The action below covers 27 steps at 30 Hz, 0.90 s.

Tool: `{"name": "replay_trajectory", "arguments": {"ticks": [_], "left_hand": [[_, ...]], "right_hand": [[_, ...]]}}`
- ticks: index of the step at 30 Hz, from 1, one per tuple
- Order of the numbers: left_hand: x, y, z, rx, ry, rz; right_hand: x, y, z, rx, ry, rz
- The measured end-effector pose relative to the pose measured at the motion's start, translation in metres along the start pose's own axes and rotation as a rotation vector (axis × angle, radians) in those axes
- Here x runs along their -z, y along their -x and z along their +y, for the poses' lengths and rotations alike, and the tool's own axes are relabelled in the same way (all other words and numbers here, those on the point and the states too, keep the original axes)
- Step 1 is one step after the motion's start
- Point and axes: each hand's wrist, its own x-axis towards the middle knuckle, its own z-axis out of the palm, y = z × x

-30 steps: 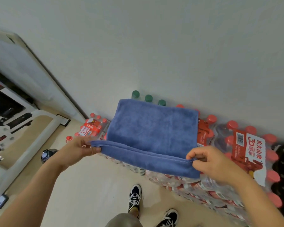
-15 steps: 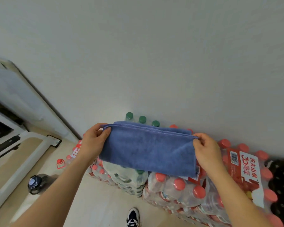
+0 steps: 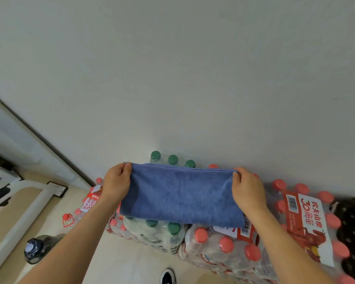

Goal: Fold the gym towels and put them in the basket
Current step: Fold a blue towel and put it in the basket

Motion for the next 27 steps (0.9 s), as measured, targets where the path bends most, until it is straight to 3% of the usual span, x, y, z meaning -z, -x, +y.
{"name": "replay_trajectory", "arguments": {"ticks": [12, 19, 23, 27], "left_hand": [[-0.015, -0.016, 0.001, -0.002, -0.346, -0.060], [-0.012, -0.023, -0.006, -0.004, -0.391, -0.124], [-0.010, -0.030, -0.001, 0.008, -0.194, -0.154], [-0.006, -0.036, 0.000, -0.010, -0.074, -0.179]], "right_hand": [[-0.008, -0.015, -0.004, 0.006, 0.259, -0.049], [-0.008, -0.015, -0.007, -0.012, 0.311, -0.018], [-0.011, -0.012, -0.009, 0.126, 0.293, 0.062], [-0.012, -0.015, -0.011, 0.232, 0.306, -0.003]]}}
